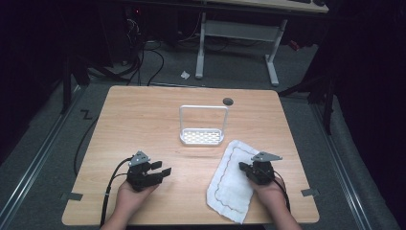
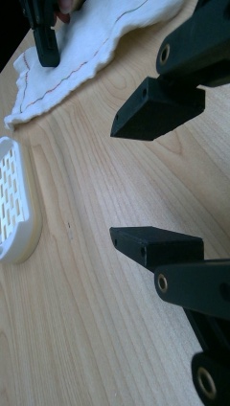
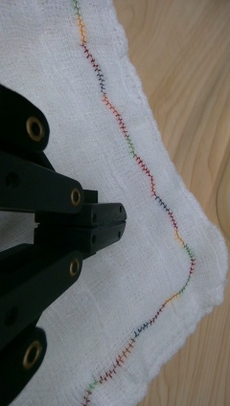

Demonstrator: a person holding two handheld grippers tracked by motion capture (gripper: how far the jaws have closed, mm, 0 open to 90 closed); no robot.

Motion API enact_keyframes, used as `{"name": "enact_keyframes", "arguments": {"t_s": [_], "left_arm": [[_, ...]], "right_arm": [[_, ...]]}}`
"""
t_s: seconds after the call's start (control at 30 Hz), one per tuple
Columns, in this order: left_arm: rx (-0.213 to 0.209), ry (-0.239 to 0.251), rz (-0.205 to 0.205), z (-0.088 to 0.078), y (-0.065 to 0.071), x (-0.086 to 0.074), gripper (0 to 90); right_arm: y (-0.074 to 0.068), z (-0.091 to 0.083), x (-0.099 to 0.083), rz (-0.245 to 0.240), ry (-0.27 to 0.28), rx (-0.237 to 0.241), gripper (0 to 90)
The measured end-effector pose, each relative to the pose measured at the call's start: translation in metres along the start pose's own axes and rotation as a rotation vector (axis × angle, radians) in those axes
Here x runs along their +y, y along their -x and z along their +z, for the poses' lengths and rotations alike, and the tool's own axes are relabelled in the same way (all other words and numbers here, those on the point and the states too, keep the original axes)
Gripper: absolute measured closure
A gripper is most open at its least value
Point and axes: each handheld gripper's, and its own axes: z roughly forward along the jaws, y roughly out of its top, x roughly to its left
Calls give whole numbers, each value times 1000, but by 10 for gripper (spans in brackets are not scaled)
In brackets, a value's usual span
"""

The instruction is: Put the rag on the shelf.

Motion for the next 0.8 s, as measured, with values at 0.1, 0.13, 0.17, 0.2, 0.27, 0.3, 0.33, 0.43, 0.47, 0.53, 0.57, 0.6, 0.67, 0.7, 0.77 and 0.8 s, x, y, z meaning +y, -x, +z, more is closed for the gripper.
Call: {"name": "enact_keyframes", "arguments": {"t_s": [0.1,0.13,0.17,0.2,0.27,0.3,0.33,0.43,0.47,0.53,0.57,0.6,0.67,0.7,0.77,0.8], "left_arm": [[-2,-7,7,1,1,0,462],[-2,-9,11,1,2,0,462],[-2,-9,11,1,2,0,462],[2,-13,26,2,3,0,462],[8,-16,43,2,6,0,459],[8,-15,51,2,7,0,460],[6,-13,54,3,8,0,462],[-5,-17,61,4,12,0,463],[-5,-22,68,5,14,0,463],[-29,-28,88,8,21,-1,467],[-37,-30,97,11,25,0,470],[-64,-36,113,17,33,0,481],[-98,-46,133,28,45,2,501],[-98,-46,133,28,45,2,536],[-152,-45,177,42,64,6,613],[-152,-45,177,42,64,6,658]], "right_arm": [[-15,2,0,-35,-10,43,900],[-19,2,0,-39,-12,51,900],[-23,3,1,-52,-17,60,900],[-28,4,1,-59,-20,72,900],[-36,6,2,-77,-23,91,900],[-41,8,3,-87,-26,101,900],[-45,9,4,-101,-26,108,900],[-58,14,6,-120,-31,133,900],[-58,14,6,-120,-31,133,900],[-66,17,7,-139,-27,146,900],[-72,19,9,-160,-28,148,900],[-74,19,10,-167,-29,141,900],[-74,15,11,-166,-11,136,899],[-74,15,11,-166,-11,136,899],[-63,2,11,-151,16,97,900],[-63,2,11,-151,16,97,900]]}}
